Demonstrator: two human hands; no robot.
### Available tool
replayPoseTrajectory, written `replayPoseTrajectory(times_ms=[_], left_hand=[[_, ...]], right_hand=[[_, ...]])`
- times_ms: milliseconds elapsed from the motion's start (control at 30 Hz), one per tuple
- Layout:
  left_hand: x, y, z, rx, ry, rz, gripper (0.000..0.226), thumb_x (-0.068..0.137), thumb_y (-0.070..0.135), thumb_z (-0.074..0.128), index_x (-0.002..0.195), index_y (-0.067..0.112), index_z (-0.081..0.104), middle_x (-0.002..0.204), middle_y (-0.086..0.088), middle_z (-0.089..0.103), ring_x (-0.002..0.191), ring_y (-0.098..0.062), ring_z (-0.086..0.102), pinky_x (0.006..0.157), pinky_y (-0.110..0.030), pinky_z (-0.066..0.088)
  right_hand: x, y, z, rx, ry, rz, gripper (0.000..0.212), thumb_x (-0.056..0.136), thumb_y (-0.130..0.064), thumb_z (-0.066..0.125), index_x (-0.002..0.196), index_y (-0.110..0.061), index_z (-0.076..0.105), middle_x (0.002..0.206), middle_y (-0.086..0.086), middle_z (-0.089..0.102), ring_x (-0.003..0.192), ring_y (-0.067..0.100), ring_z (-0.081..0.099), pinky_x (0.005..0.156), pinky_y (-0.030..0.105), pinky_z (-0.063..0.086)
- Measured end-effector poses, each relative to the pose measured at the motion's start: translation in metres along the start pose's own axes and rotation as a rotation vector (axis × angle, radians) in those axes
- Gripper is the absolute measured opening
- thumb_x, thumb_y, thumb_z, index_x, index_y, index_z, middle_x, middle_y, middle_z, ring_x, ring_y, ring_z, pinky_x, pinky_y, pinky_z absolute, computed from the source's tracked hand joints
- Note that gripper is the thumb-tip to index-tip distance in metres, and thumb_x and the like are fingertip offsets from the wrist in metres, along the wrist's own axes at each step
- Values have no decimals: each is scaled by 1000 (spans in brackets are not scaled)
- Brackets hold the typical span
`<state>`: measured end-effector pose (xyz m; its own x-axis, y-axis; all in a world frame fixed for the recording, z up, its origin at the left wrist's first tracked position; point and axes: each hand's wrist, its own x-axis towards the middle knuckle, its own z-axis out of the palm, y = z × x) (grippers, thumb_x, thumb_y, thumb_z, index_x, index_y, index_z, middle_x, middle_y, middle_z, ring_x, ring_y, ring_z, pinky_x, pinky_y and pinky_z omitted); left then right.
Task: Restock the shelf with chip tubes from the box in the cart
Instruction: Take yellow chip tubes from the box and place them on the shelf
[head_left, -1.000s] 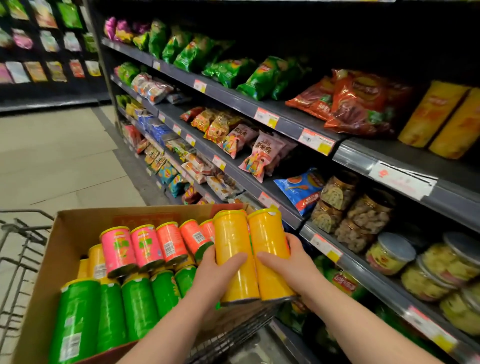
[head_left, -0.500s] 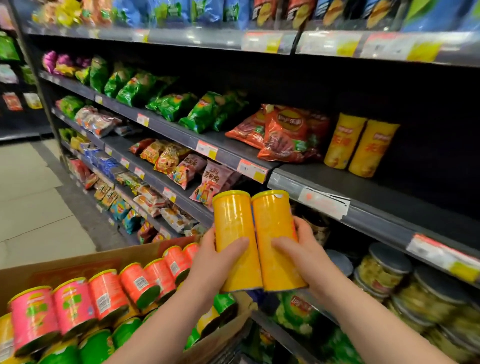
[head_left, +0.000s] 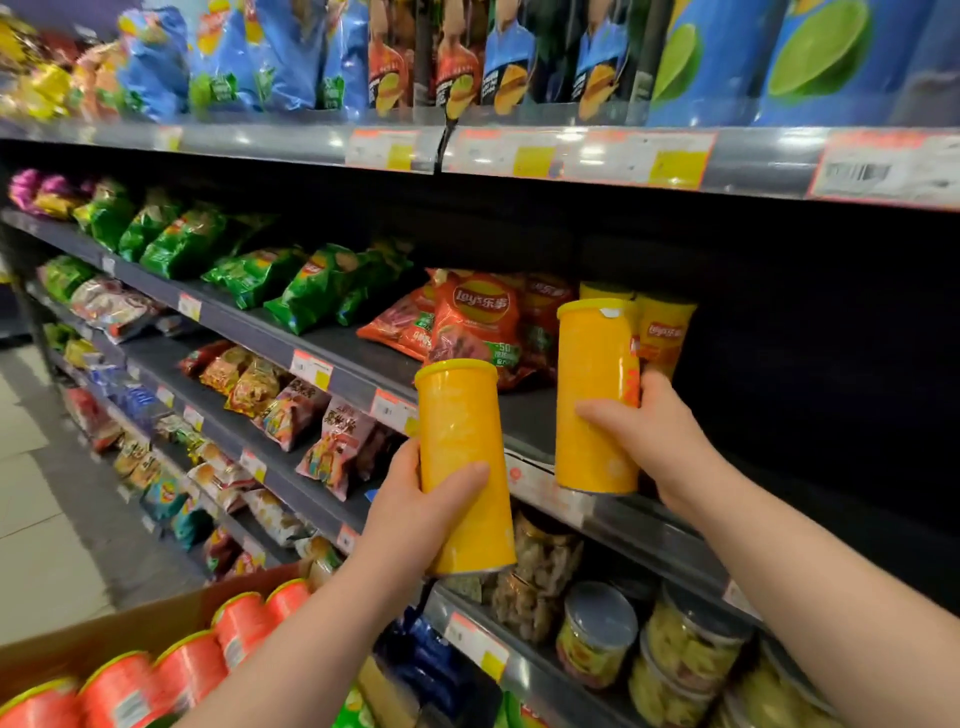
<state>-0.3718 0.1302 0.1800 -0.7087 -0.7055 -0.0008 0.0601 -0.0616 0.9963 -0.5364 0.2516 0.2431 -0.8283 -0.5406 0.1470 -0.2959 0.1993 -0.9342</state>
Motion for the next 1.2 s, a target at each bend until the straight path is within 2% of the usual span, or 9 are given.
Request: replayPoseTrajectory(times_ms=[100,200,267,367,433,633,933,1067,1200], left_hand=[[11,7,14,19,15,31,48,83,32,67,123,35,40,107,9,59,91,-15,64,70,-34,54],[20,11,25,19,29,50,63,75,39,75,128,32,41,110,6,61,93,-17,65,77,-40,56],[24,11,31,16,46,62,78,63,47,80,130,32,42,112,6,62,95,-18,66,80,-42,57],[28,10,36,5,68,69,80,59,49,72,130,35,41,115,6,61,98,-18,65,83,-44,56],[30,9,38,1,71,68,81,59,50,80,129,36,40,115,6,61,97,-18,65,82,-43,56],[38,9,39,-15,79,72,80,60,51,81,128,34,43,114,4,62,97,-20,65,81,-44,56],[55,17,29,3,-19,90,50,66,49,79,102,46,45,109,8,61,95,-16,64,80,-39,55],[60,21,20,6,-57,98,51,60,48,71,104,46,46,110,7,63,95,-16,66,82,-42,56],[60,25,16,-25,-110,112,43,75,37,75,104,45,45,107,11,62,93,-12,65,73,-30,54]], right_hand=[[29,3,-10,-19,42,-14,82,78,-28,75,143,-23,26,139,6,46,121,31,50,100,53,43],[54,9,-11,-93,94,-24,90,75,-28,78,144,-22,20,145,6,37,130,32,41,104,52,39],[67,16,-7,-124,109,-37,94,73,-29,80,143,-19,19,146,9,36,131,33,40,105,51,37],[86,28,1,-78,116,-76,100,69,-23,83,144,-17,17,144,10,37,130,32,41,106,51,36],[97,31,4,-84,138,-67,100,68,-22,84,143,-14,19,143,12,39,129,33,42,106,50,36],[109,41,5,-184,6,22,94,79,-20,74,148,-15,11,146,13,35,132,34,39,105,43,35],[118,45,10,-333,107,55,88,72,-24,81,141,-9,28,141,16,43,129,35,43,106,43,37],[124,43,18,-343,156,82,86,73,-26,81,140,-8,29,139,17,46,125,36,46,103,45,40],[115,42,17,-303,213,52,86,72,-25,81,140,-9,30,141,16,43,128,34,43,104,43,39]])
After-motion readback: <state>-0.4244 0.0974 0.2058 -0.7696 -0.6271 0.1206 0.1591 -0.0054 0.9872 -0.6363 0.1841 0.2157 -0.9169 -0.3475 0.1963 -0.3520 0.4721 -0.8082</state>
